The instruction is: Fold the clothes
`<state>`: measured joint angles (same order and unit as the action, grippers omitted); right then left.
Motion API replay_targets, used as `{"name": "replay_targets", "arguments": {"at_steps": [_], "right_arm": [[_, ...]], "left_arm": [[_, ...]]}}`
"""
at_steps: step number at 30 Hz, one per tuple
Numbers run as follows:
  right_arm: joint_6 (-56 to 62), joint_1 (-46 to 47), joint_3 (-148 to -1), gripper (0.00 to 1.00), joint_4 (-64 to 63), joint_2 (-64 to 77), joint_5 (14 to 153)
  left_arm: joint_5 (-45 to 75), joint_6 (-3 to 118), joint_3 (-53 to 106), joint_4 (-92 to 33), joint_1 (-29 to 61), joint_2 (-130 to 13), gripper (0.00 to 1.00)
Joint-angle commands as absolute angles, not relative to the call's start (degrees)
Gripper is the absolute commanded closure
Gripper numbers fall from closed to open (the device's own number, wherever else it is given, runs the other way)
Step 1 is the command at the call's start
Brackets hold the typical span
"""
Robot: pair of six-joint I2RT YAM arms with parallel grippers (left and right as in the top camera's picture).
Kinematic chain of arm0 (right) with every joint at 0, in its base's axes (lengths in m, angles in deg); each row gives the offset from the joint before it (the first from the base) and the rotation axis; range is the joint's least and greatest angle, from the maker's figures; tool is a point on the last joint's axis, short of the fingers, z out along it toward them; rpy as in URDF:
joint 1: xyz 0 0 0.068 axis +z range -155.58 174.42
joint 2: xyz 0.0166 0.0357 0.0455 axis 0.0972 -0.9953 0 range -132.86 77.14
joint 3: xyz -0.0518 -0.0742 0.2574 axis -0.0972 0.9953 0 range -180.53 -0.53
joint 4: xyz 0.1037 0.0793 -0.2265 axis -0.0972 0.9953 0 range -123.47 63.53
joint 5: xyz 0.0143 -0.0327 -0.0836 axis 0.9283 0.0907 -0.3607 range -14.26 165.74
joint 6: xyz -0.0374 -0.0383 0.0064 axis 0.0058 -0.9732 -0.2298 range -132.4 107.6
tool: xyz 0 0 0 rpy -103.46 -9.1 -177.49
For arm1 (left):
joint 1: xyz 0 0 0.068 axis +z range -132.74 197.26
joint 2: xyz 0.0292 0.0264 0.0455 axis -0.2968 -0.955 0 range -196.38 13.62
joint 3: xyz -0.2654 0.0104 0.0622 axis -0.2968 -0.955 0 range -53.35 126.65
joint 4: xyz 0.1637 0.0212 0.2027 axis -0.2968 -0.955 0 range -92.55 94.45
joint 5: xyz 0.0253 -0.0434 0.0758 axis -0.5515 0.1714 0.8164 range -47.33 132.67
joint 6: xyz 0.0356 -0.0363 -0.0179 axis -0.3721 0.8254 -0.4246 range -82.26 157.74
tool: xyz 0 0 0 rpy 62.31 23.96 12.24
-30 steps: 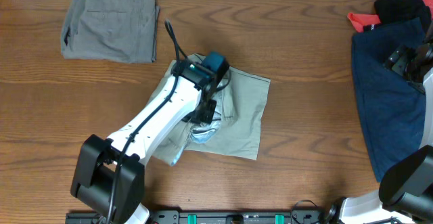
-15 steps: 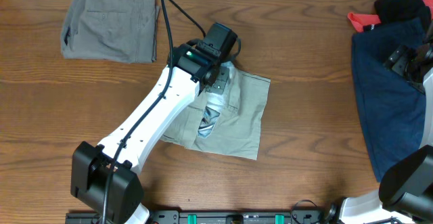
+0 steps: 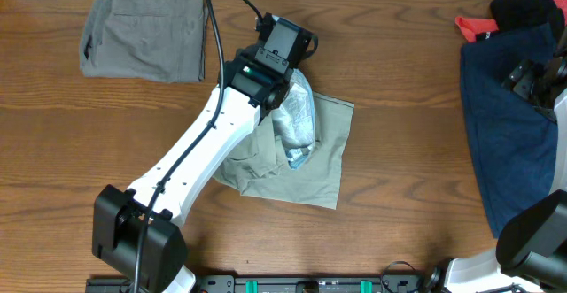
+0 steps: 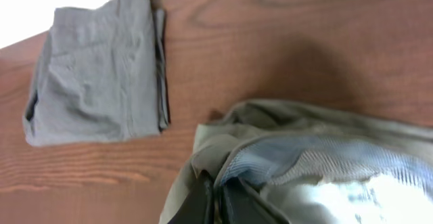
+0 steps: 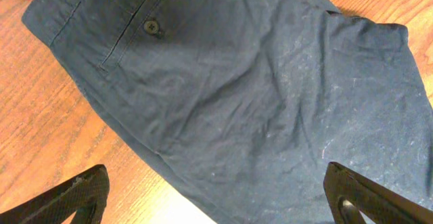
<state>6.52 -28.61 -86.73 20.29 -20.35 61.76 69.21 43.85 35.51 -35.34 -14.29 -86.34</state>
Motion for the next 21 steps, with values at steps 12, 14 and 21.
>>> {"name": "replay_targets", "arguments": {"at_steps": [12,14,21], "right_arm": [[7.3,-28.5,-87.4,0.01,20.3,-20.7,61.0],[7.3,-28.5,-87.4,0.01,20.3,-20.7,61.0],[7.3,-28.5,-87.4,0.01,20.3,-20.7,61.0]], "left_arm": [[63.7,44.0,38.1,-29.8,-14.2,-85.0,0.94],[63.7,44.0,38.1,-28.0,-14.2,-84.8,0.94],[62.1,51.8,38.1,-21.7,-14.2,-84.7,0.94]]}}
